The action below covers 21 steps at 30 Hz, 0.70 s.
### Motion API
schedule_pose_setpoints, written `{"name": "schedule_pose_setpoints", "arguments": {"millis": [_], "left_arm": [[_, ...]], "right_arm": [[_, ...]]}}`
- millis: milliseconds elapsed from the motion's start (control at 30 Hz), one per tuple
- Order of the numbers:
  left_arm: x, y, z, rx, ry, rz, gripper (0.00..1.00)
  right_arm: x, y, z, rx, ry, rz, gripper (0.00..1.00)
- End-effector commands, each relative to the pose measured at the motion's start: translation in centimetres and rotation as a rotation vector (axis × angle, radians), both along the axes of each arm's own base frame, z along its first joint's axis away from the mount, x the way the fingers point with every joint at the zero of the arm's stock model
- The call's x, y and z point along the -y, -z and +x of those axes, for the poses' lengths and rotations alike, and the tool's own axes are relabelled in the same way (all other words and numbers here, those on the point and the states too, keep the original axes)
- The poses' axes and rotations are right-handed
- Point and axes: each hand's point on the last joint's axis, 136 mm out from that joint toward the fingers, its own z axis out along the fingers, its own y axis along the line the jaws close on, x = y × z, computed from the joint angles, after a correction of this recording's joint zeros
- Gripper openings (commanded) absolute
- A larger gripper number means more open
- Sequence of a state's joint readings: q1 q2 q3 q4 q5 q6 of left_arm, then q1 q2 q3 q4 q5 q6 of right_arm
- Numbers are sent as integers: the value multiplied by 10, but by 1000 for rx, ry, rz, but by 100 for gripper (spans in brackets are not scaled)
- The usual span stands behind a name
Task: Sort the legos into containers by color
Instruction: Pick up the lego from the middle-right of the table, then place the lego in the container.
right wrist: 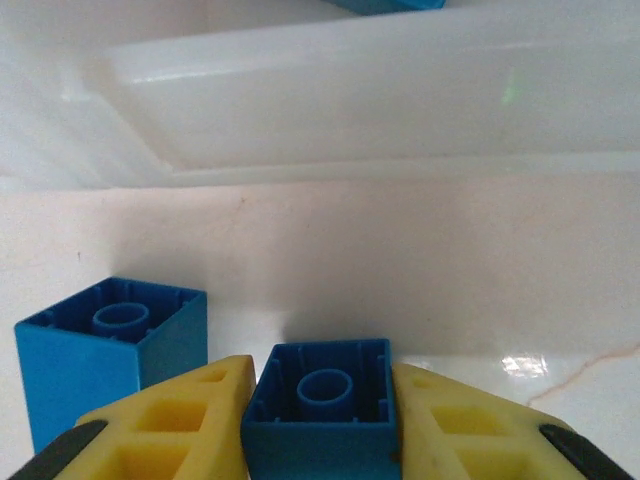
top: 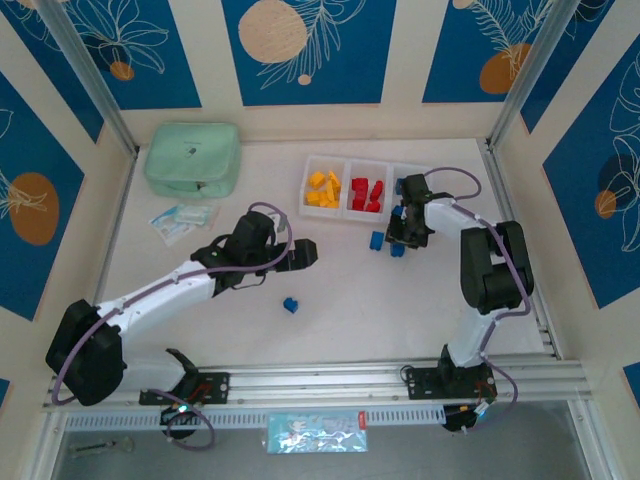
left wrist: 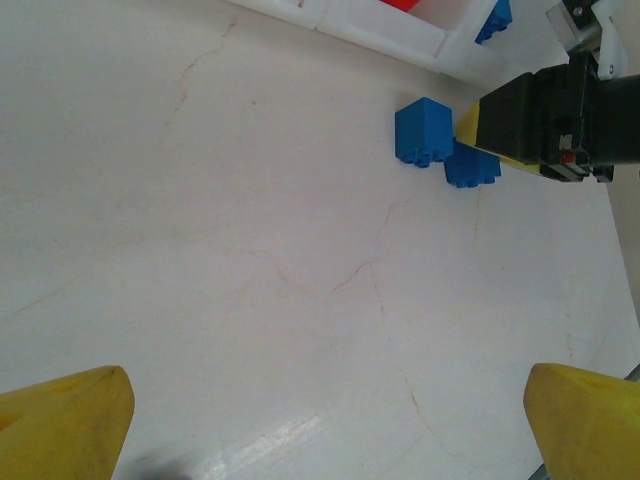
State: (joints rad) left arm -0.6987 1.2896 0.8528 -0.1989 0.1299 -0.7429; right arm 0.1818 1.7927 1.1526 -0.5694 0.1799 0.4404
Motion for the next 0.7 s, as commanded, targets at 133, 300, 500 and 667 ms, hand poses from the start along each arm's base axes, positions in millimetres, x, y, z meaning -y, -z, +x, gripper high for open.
{"name": "schedule_pose_setpoints", "arguments": {"millis": [133,300,500,667], "left_arm": [[17,-26,13,48,25,-37,100],[26,-37,26,83,26,-50,100],[38,-42,37,101,43,-59,100],[39,-42,45,103,33,-56,100]], "right_arm": [[5,-56,5,109,4,6,28],[14,-86,33,177,42,4,28],[29,-90,81,218,75,-68,28],[37,-86,114,225,85,-107,31]]}}
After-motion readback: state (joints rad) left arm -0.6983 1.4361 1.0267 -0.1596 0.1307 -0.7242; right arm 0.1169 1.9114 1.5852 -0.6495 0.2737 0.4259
